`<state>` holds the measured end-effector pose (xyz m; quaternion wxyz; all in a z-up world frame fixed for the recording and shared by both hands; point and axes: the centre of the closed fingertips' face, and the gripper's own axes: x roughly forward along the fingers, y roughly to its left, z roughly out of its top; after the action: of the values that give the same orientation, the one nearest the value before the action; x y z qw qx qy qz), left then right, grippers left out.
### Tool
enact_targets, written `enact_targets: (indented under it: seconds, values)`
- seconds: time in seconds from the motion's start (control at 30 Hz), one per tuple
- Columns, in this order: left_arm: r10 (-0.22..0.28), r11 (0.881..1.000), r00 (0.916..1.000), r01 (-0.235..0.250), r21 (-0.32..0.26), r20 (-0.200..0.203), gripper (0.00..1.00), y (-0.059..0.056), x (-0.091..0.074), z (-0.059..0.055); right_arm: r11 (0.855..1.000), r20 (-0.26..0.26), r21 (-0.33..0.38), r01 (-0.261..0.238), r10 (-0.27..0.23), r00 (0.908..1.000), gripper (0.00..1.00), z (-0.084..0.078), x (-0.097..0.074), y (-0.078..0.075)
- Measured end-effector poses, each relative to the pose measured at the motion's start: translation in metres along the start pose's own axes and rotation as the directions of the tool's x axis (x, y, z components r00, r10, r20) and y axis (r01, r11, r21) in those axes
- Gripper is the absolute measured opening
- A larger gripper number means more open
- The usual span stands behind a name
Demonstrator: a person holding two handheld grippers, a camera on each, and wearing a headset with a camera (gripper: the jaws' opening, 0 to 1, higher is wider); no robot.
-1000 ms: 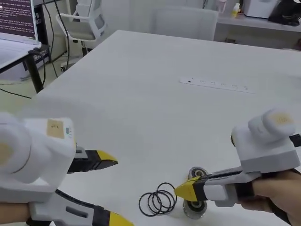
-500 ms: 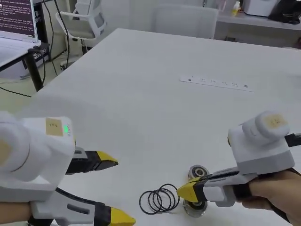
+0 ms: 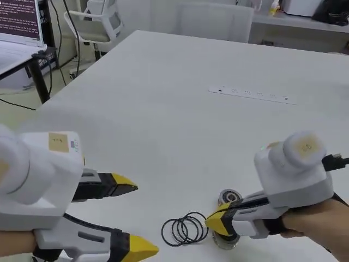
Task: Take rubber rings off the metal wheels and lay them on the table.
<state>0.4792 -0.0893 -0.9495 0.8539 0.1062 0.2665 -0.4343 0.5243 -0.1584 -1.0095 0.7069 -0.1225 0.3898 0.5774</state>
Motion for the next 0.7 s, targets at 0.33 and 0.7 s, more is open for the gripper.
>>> enact_targets:
  seconds: [0.33, 0.7]
  values:
    - [0.004, 1.000, 1.0000, -0.004, -0.007, 0.003, 0.58, 0.0013, 0.0002, 0.0000, 0.999, -0.005, -0.029, 0.021, -0.021, 0.9998, 0.03, -0.0006, -0.0007, -0.0037]
    - [0.007, 1.000, 0.9999, -0.007, -0.013, 0.008, 0.59, 0.0012, 0.0002, 0.0007, 0.999, 0.006, -0.036, 0.031, -0.031, 0.9995, 0.05, 0.0009, -0.0050, -0.0057]
